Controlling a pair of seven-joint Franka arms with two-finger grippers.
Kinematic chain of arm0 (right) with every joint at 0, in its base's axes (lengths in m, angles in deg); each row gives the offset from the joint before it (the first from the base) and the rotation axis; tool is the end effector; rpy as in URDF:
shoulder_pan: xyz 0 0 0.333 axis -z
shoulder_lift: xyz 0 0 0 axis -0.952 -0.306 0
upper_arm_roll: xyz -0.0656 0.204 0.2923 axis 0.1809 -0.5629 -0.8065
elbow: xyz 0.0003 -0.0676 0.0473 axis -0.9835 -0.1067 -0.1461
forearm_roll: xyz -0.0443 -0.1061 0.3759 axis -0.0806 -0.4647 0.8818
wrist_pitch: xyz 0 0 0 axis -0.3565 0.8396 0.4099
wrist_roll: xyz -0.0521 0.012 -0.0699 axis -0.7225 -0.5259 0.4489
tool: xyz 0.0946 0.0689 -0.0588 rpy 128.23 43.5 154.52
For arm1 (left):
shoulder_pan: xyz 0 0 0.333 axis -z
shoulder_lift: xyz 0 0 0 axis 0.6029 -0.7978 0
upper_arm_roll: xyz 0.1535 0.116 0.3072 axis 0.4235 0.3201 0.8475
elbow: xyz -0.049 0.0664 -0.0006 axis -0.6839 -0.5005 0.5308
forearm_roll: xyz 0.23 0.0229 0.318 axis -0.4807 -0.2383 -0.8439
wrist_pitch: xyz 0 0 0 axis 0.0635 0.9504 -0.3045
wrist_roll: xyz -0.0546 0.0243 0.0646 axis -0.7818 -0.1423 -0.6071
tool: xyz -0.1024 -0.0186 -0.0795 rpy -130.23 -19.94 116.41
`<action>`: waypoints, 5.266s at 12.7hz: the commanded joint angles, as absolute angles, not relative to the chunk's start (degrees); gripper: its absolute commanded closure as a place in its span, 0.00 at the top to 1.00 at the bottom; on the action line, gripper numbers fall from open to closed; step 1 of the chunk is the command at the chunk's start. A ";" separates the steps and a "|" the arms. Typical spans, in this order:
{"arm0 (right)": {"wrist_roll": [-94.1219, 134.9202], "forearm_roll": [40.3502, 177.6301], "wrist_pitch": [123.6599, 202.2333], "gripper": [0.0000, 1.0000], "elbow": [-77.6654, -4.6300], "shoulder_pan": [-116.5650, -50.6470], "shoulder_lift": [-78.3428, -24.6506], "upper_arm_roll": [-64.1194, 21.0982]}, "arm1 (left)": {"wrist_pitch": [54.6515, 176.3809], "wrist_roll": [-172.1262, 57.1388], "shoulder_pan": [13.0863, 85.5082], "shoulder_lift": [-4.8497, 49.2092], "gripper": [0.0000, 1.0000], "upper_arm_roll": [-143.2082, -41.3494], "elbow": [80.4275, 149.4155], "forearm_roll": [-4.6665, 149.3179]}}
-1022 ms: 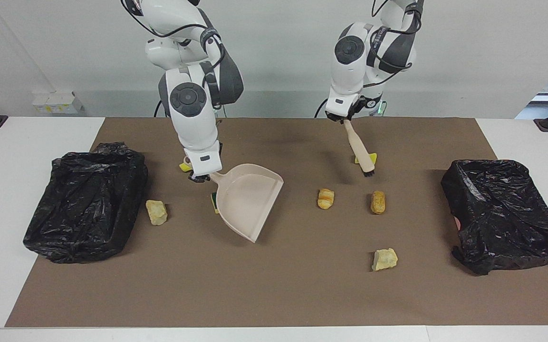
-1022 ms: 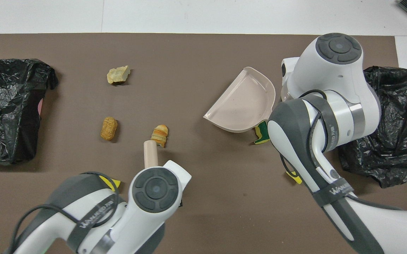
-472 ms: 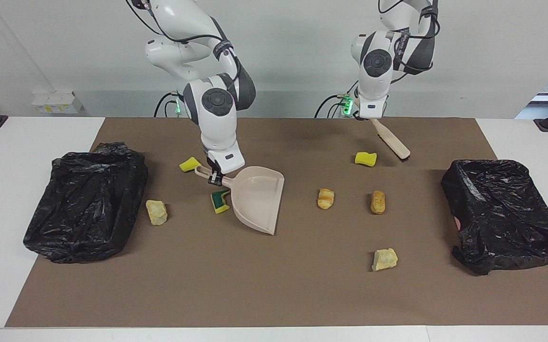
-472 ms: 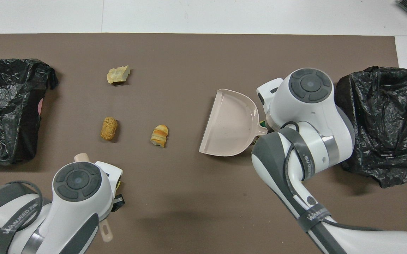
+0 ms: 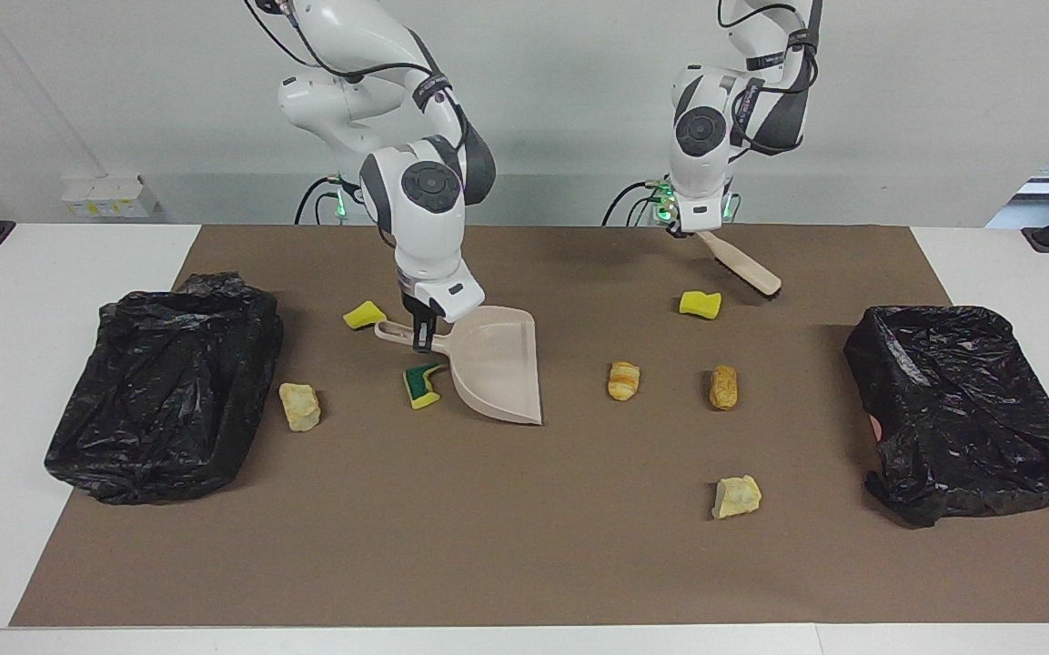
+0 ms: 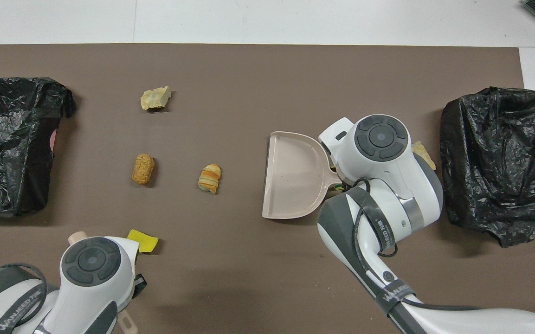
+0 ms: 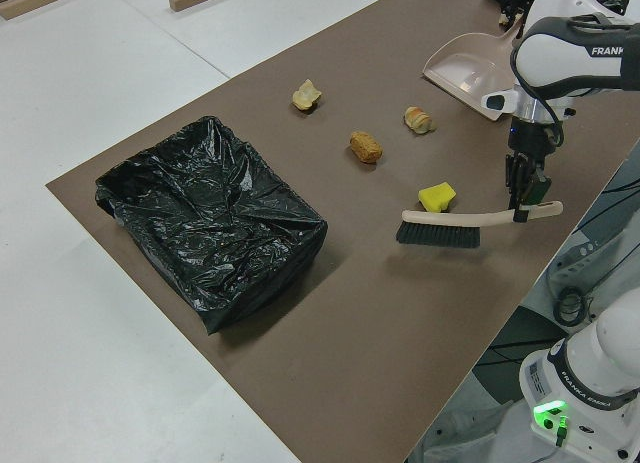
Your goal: Sweep and dump trash in bin
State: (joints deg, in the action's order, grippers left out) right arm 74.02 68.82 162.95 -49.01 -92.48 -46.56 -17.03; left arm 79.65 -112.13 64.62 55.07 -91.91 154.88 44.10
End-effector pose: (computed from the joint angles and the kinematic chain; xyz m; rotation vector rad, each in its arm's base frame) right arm 0.5527 0.2199 0.4068 2.1551 2.1333 -0.1785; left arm 0.2807 -0.1564 0.3835 -2.6068 -0.9243 0.3029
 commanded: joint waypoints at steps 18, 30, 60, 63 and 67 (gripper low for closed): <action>71.29 67.42 173.76 0.00 -52.53 -97.84 -48.99 -17.21 | 97.55 -86.35 74.52 37.78 0.00 -91.45 138.88 55.98; 73.57 64.87 161.63 0.00 -48.75 -98.11 -48.46 -17.12 | 95.43 -64.72 66.52 36.28 0.00 -90.92 136.42 54.22; 49.23 65.22 159.43 0.00 -50.16 -103.21 -47.49 -17.21 | 93.59 -46.79 42.26 36.98 0.00 -90.83 134.91 48.16; 49.23 65.39 160.39 0.00 -50.60 -103.12 -47.76 -17.21 | 94.02 -48.54 47.08 37.51 0.00 -91.01 137.38 48.24; 49.23 65.66 162.94 0.00 -50.69 -103.64 -48.90 -17.21 | 95.07 -57.31 58.58 36.99 0.00 -91.18 137.73 49.03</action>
State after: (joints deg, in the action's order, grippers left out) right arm 52.05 65.67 159.85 -49.94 -103.26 -48.28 -17.14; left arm 93.05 -52.99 53.00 36.12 -91.78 135.90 49.34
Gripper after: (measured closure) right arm 0.692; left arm 0.740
